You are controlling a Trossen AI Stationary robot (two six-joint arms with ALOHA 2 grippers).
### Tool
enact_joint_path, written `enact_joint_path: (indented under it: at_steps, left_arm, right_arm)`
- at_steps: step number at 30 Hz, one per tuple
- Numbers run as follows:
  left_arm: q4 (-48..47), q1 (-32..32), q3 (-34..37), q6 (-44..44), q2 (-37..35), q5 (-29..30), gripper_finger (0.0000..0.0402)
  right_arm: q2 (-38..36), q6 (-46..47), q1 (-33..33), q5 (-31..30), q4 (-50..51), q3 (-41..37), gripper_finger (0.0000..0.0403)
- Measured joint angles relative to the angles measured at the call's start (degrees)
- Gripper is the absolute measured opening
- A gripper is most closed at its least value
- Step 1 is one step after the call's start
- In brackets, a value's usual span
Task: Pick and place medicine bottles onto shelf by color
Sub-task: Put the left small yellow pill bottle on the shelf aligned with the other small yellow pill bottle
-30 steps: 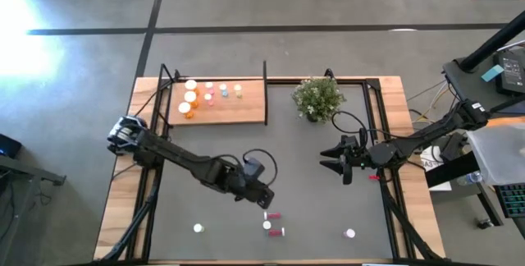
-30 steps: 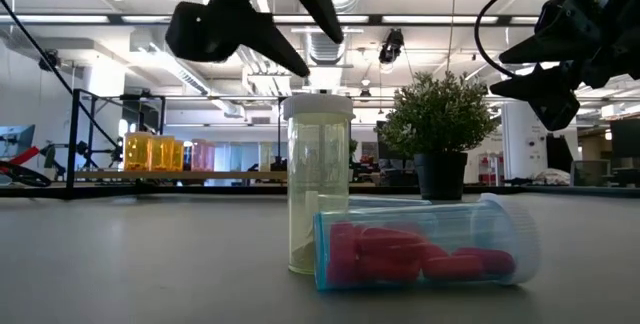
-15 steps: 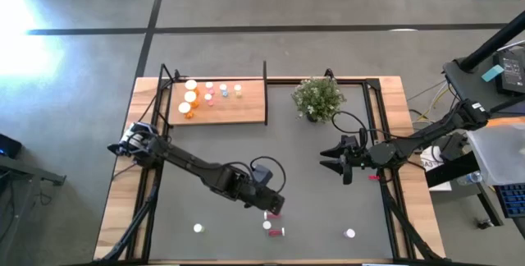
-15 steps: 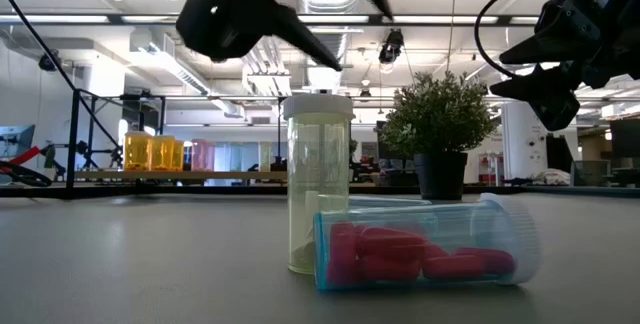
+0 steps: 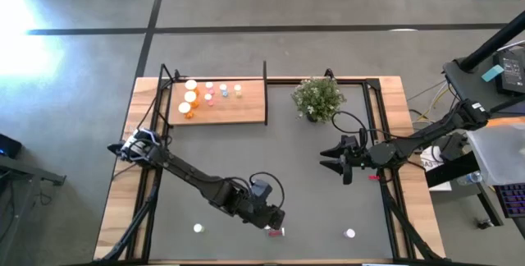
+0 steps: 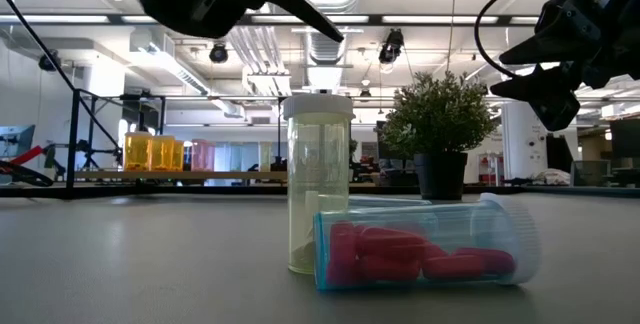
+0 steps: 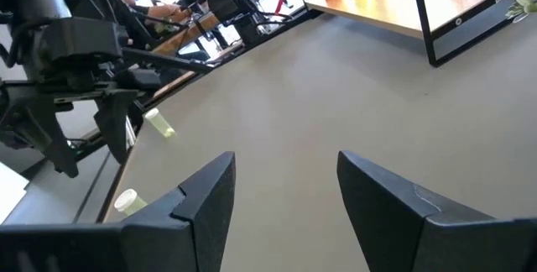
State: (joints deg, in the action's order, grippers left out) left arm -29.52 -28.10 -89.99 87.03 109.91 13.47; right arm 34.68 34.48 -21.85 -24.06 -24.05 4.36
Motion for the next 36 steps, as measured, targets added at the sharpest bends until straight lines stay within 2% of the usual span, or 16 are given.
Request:
enact_joint_path:
  at_steps: [3, 5, 10, 19, 27, 32, 36]
  left_arm:
    - [-1.25, -1.97, 0.15, 1.86, -0.02, -1.51, 0.0203]
    - [-4.68, -3.87, -0.27, 3.73, -0.02, -4.76, 0.0203]
    - [-11.75, -7.89, -1.17, 13.24, -1.24, -11.31, 0.0203]
    - [-24.69, -12.82, -1.27, 31.33, -5.57, -12.17, 0.0203]
    - [-34.57, -15.81, -1.27, 42.59, -6.6, -19.1, 0.0203]
    - [-38.27, -18.14, 0.17, 47.78, -6.75, -19.23, 0.0203]
    - [-38.27, -18.6, 2.66, 48.13, -6.75, -20.28, 0.0203]
  right_arm:
    - [0.0, 0.0, 0.0, 0.01, 0.09, 0.0, 0.0201]
    - [0.0, -0.01, 0.02, 0.0, 0.09, 0.0, 0.0201]
    - [0.0, -0.01, 0.0, 0.0, 0.09, 0.0, 0.0201]
    - [0.0, 0.01, 0.0, 0.0, 0.15, 0.0, 0.0201]
    - [0.0, -0.01, 0.01, -0.01, 0.15, 0.0, 0.0201]
    - [0.0, -0.01, 0.02, -0.02, 0.17, 0.0, 0.0201]
    - [0.0, -0.01, 0.02, -0.01, 0.17, 0.0, 0.0201]
